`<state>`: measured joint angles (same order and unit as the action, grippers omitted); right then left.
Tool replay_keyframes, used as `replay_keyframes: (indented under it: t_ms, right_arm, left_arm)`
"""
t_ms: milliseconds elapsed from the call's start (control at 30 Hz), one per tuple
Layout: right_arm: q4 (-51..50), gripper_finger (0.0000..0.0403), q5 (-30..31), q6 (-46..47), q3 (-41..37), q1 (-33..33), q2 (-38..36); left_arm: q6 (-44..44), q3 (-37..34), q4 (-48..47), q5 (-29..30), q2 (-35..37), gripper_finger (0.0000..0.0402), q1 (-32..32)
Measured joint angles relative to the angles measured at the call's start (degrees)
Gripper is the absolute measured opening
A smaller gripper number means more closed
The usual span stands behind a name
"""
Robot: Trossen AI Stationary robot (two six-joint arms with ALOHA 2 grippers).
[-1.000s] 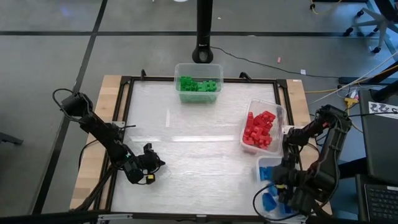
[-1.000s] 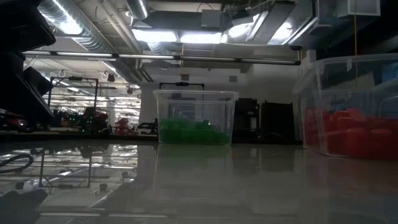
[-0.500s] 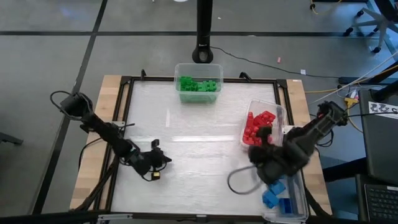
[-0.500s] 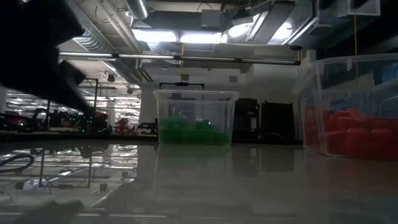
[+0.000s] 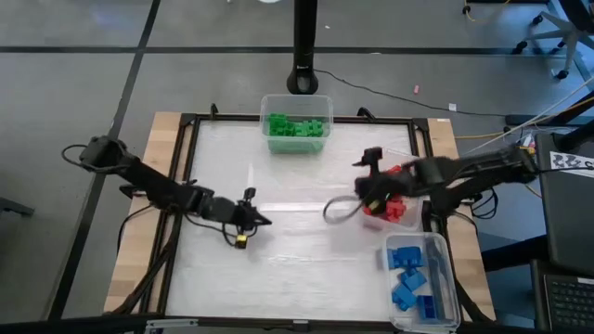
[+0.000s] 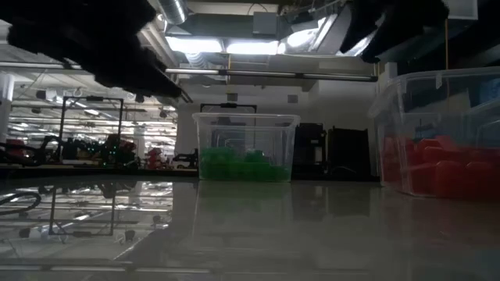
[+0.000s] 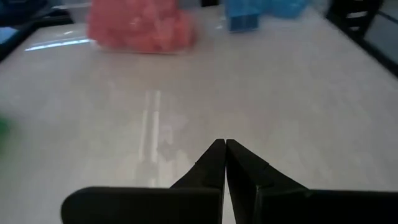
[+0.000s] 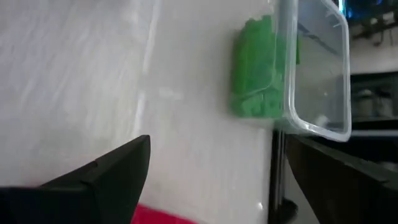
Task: Sort blocks
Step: Return to Home Position
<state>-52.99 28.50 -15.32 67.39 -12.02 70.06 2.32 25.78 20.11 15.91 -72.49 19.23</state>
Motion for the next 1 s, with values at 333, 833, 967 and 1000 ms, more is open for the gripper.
replay_keyframes:
  t_ms: [333,833,967,1000]
  right_arm:
    - [38.2,0.0372,-8.5,-13.0,-30.4,9.6,-34.5]
    - [47.9,0.0372,-19.4,-12.7,-54.0,9.8,-65.1]
    - [46.4,0.0372,-19.4,-12.0,-55.6,9.8,-70.1]
    - [46.6,0.0372,-19.6,-11.9,-56.4,9.8,-69.9]
  left_arm:
    - [-5.4,-2.3,5.3,-0.6,0.4,0.0004,-7.7]
    - [-3.0,-14.2,32.8,-15.7,0.4,0.0004,-16.4]
    - [-0.7,-15.5,34.2,-18.3,0.4,0.0004,-20.0]
    - [0.0,-15.7,34.0,-18.3,0.4,0.0004,-20.8]
